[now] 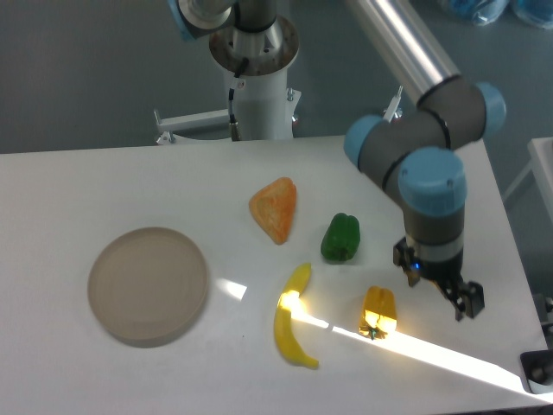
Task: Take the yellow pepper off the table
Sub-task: 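Move the gripper over the yellow pepper and open its fingers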
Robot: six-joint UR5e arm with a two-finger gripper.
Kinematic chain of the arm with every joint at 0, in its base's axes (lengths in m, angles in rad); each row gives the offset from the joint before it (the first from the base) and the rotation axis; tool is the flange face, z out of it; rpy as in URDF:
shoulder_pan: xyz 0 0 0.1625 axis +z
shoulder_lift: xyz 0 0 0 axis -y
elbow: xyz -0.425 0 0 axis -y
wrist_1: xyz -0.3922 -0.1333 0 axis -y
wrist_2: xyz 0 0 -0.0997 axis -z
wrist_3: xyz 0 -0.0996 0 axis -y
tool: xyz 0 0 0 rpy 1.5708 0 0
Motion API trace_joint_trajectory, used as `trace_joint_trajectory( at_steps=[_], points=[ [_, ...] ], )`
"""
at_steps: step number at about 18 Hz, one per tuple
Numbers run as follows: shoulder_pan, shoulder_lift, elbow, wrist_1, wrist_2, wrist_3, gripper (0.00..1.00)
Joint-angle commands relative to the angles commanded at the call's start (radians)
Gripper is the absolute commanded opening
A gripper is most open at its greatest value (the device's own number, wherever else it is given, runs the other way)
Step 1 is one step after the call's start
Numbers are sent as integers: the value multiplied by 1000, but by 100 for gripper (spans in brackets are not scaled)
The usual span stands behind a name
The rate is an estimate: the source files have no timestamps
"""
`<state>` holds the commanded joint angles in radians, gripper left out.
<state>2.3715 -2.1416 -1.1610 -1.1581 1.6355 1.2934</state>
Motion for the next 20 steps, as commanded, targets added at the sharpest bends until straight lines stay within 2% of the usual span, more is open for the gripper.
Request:
trace_joint_trajectory(
  at_steps=[3, 9, 11, 13, 20],
  points=[
    [25, 37, -46, 0, -104, -123, 100],
    [35, 32, -65, 11, -224, -380, 100],
    [35, 17, -63, 18, -227, -423, 100],
    [41, -1, -65, 60, -230, -456, 100],
    [31, -55, -83, 132, -227, -480, 100]
  ],
)
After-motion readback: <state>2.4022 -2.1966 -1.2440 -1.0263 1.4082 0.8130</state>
